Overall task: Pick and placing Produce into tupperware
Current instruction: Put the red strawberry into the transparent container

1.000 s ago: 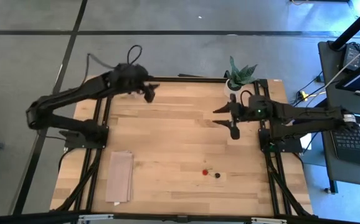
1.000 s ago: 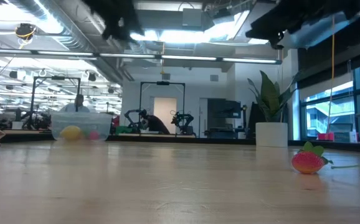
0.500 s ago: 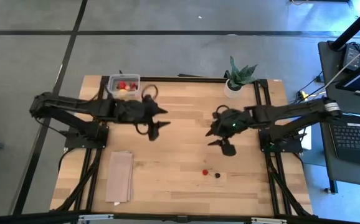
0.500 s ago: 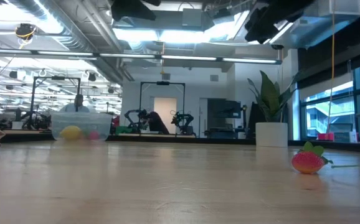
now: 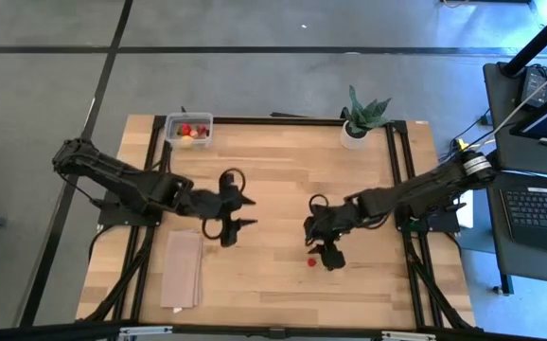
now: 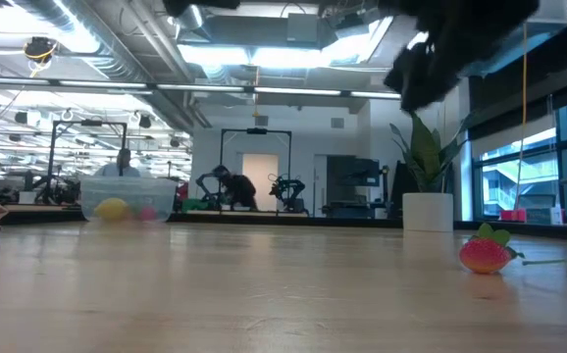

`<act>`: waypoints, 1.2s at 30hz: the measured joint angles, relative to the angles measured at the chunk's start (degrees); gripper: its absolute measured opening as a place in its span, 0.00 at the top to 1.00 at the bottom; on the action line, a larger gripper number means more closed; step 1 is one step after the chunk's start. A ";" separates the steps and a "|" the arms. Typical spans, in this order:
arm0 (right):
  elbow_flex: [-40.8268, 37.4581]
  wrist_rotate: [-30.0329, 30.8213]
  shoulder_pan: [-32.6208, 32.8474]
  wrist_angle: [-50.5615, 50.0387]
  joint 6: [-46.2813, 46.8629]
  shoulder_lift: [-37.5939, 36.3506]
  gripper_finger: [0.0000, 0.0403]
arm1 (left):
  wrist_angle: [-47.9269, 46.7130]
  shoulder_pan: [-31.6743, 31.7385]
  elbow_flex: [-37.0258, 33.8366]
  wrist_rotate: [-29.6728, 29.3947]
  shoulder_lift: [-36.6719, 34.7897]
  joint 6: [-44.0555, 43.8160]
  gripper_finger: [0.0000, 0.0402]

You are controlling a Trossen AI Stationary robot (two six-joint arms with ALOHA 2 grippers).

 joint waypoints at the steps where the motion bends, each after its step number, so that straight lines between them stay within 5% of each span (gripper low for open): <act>1: 0.00 0.06 0.41 0.31 1.17 1.26 0.51 | 0.16 -1.11 0.00 0.02 0.22 -0.07 0.44; 12: 0.02 0.01 5.57 3.17 2.64 10.87 0.51 | 0.76 -7.60 0.00 -0.48 7.39 -2.76 0.44; 18: 0.06 7.54 8.70 2.37 -3.47 13.25 0.51 | 0.81 -8.41 0.00 -4.42 10.92 -5.02 0.44; 36: 0.16 14.21 10.43 1.96 -5.86 18.60 0.51 | 2.24 -8.47 0.00 -5.21 11.07 -6.08 0.44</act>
